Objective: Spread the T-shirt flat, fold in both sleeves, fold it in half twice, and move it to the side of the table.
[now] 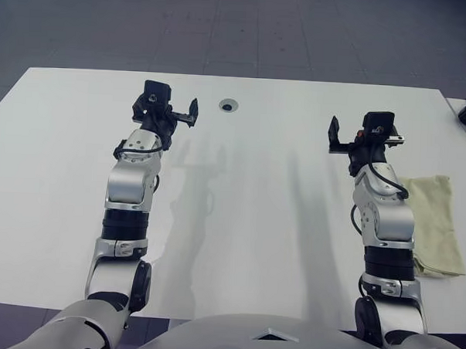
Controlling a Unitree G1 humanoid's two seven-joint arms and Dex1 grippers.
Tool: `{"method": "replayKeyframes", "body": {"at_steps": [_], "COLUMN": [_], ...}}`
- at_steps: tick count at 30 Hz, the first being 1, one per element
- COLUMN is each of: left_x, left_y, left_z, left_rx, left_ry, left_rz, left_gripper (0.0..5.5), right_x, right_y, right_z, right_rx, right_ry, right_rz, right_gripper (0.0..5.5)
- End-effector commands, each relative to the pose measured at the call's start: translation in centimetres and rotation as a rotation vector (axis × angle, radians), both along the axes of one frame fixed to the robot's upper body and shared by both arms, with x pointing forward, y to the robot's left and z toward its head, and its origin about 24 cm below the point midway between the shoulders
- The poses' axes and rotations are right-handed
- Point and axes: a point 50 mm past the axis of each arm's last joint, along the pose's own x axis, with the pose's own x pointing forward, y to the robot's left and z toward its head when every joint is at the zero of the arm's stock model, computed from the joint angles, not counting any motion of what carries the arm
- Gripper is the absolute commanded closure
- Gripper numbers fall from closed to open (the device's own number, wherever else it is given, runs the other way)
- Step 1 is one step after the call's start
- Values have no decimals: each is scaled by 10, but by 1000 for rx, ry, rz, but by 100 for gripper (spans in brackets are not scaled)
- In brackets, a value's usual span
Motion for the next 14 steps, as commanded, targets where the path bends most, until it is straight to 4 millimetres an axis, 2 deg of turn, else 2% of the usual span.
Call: {"method": "replayKeyframes", "body": {"at_steps": [1,14], "left_x": [4,4], "left_y": [-2,2], "left_z": [5,4], "left_rx": [-1,-12], "left_ry": [-13,-23], "left_rz": [-4,18], "left_gripper": [10,10], "right_x": [5,10], "right_y": [2,0], "right_z": [1,1], "right_rx": [-7,-26], "right_ry": [9,8], "right_rz": [16,32], "right_gripper": [15,15]}}
